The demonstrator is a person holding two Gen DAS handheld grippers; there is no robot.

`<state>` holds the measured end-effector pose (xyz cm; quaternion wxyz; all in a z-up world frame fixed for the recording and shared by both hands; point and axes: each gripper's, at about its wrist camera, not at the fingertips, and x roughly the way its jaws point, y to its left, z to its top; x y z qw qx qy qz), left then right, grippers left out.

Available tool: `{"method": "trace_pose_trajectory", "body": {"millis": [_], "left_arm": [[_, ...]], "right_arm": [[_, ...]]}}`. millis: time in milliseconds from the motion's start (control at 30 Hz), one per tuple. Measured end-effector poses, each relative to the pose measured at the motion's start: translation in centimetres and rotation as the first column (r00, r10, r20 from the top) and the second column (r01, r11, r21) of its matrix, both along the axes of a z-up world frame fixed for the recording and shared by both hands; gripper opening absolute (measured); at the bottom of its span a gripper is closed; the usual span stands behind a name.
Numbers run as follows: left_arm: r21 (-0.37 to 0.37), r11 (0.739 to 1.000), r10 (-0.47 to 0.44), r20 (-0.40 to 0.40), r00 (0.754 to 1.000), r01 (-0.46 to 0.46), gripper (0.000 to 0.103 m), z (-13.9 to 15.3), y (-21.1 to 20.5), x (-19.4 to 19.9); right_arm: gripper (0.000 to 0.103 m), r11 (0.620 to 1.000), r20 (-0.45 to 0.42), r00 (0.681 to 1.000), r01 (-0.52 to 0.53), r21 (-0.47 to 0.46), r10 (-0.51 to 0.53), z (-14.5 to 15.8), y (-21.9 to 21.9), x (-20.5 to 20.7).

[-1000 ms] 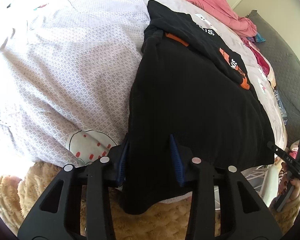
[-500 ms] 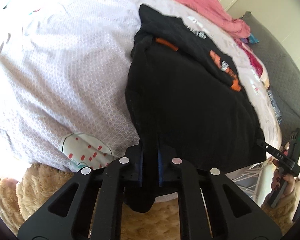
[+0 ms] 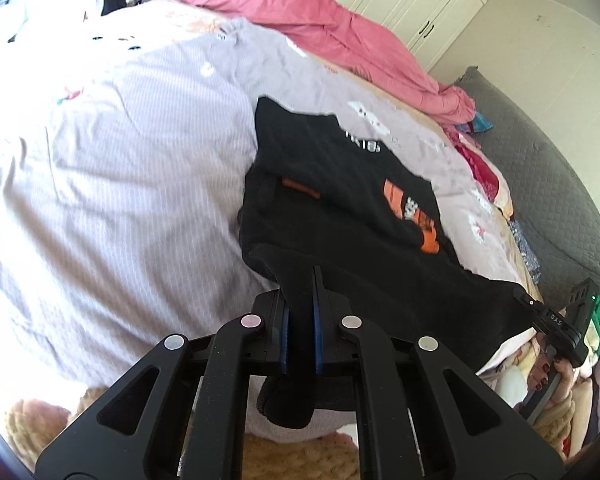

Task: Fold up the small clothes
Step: 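Lift the hem with both tools and fold it toward the collar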

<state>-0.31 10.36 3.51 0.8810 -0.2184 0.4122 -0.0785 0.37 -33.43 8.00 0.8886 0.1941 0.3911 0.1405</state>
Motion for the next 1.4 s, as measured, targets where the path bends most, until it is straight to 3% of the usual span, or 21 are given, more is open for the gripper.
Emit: {"method": "trace_pose_trajectory", "body": {"millis": [733,1100,1400], "left_arm": [[0.018,0.998,0.06,0.096,0.994,-0.062,0.003,4.1,1.4,7.2],[0.041,0.996,0.076,0.077,0.994,-0.08,0.003,3.5,1.8,12.6],[0.127,0.99,0.06,0.042,0.997,-0.065,0.003,1.7,0.3,17.3]], "right_arm": [[0.007,0.996,0.113,0.992,0.052,0.073,-0.06,2.8,-0.9,6.8],[0.007,0.995,0.105,0.992,0.069,0.075,-0.076,2.2,-0.3,12.9],[0.007,0.993,0.052,0.993,0.103,0.056,-0.106,-0.2,-0.1,16.8]]}}
